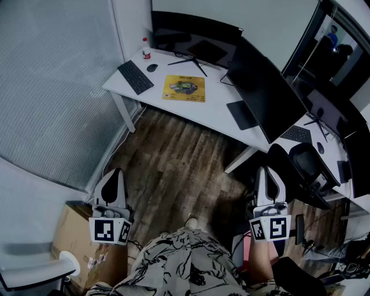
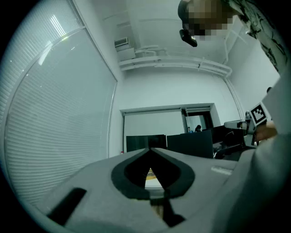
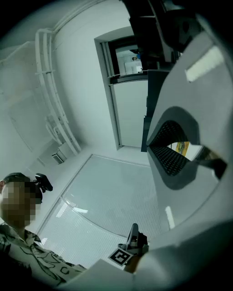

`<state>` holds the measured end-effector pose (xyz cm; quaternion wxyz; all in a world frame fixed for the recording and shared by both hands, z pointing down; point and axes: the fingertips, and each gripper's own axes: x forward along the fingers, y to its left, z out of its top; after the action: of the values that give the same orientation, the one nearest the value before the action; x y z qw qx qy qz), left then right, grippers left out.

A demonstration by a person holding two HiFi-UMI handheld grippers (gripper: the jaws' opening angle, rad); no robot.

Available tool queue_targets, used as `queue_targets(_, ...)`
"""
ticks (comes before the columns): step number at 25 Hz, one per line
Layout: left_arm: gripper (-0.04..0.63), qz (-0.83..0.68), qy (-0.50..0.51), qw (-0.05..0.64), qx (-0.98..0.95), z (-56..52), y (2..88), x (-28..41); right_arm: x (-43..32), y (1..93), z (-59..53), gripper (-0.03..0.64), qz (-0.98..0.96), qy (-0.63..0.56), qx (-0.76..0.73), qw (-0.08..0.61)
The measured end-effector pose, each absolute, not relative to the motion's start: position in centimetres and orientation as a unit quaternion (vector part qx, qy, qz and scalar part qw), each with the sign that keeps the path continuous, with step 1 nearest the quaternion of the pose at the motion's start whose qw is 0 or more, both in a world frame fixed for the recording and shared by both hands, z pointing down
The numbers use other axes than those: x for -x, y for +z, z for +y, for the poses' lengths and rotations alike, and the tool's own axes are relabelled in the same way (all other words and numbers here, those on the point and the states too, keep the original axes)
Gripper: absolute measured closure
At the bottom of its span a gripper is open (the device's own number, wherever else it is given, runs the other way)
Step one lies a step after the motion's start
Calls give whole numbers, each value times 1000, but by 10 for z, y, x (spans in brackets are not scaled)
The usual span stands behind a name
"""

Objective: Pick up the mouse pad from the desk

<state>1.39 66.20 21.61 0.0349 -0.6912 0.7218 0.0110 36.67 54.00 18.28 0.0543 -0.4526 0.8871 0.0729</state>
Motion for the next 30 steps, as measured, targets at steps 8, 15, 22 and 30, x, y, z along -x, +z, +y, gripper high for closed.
queue_targets(8,589,727,12,31,686,665,215,-11,-362,184,542,611,893,59,443,55)
queue_targets(15,589,720,16,42,693,666,213,-18,-359,183,547,611,900,51,426,80)
queue_targets(22,589,737,19,36,675,669,214,-13,-359,188,547,607,897,46,432,81)
queue_targets(30,487,743,8,44,668,670,215,-14,-363,189,543,551,894,36,437,87)
